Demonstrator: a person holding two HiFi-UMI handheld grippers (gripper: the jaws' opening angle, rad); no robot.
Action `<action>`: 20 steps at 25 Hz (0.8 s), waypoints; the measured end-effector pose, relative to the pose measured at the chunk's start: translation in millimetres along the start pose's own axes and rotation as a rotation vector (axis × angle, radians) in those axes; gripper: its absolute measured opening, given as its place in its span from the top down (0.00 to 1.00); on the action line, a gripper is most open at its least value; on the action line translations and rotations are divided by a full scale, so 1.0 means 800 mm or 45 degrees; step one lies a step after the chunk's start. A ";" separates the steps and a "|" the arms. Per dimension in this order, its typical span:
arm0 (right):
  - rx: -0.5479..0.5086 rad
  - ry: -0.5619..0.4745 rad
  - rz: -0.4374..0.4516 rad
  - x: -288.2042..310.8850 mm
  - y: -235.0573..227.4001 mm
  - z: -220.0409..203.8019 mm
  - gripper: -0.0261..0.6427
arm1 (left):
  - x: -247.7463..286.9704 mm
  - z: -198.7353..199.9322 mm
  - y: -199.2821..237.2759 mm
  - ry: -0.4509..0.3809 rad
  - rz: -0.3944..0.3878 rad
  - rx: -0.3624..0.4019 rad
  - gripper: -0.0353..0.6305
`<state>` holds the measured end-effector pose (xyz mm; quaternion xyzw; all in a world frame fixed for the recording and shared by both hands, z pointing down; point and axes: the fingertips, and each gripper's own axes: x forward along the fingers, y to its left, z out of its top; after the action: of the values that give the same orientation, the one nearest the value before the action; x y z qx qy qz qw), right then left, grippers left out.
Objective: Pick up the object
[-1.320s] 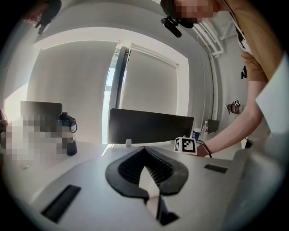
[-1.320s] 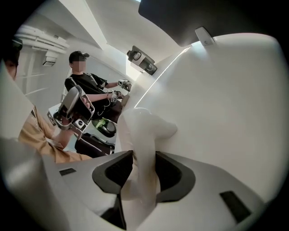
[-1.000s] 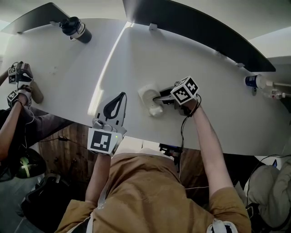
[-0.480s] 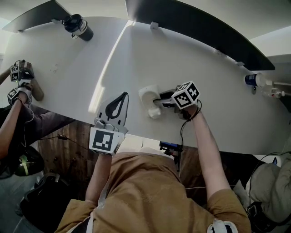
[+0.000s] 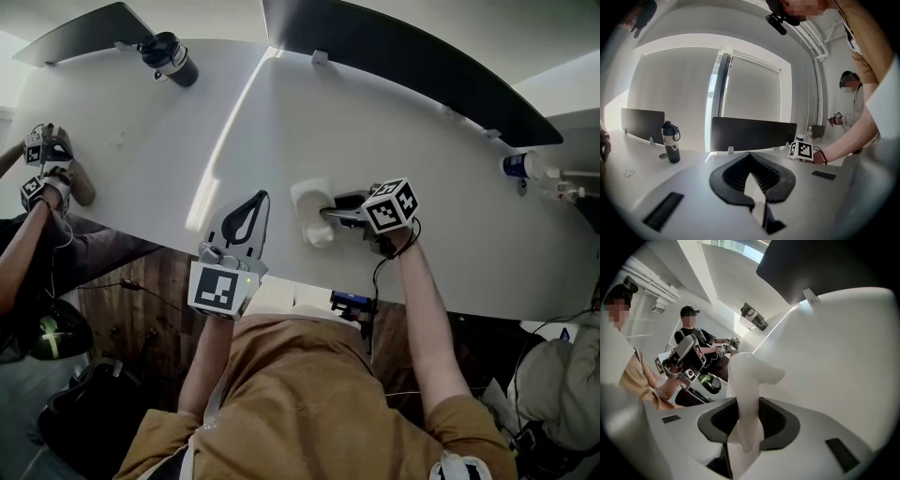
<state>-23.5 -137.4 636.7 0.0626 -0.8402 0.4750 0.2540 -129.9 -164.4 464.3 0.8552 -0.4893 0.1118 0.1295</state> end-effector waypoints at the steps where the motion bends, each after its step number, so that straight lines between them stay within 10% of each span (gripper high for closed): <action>1: 0.000 -0.014 0.002 -0.003 0.002 0.002 0.76 | 0.000 0.001 -0.001 -0.002 -0.001 0.003 0.94; 20: -0.198 -0.411 -0.183 -0.100 0.082 0.061 0.76 | -0.001 0.036 -0.036 -0.049 -0.082 0.072 0.94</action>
<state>4.6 -153.1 527.4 0.1781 -0.8976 0.3729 0.1533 -103.8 -159.3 433.7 0.8758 -0.4604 0.1050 0.0993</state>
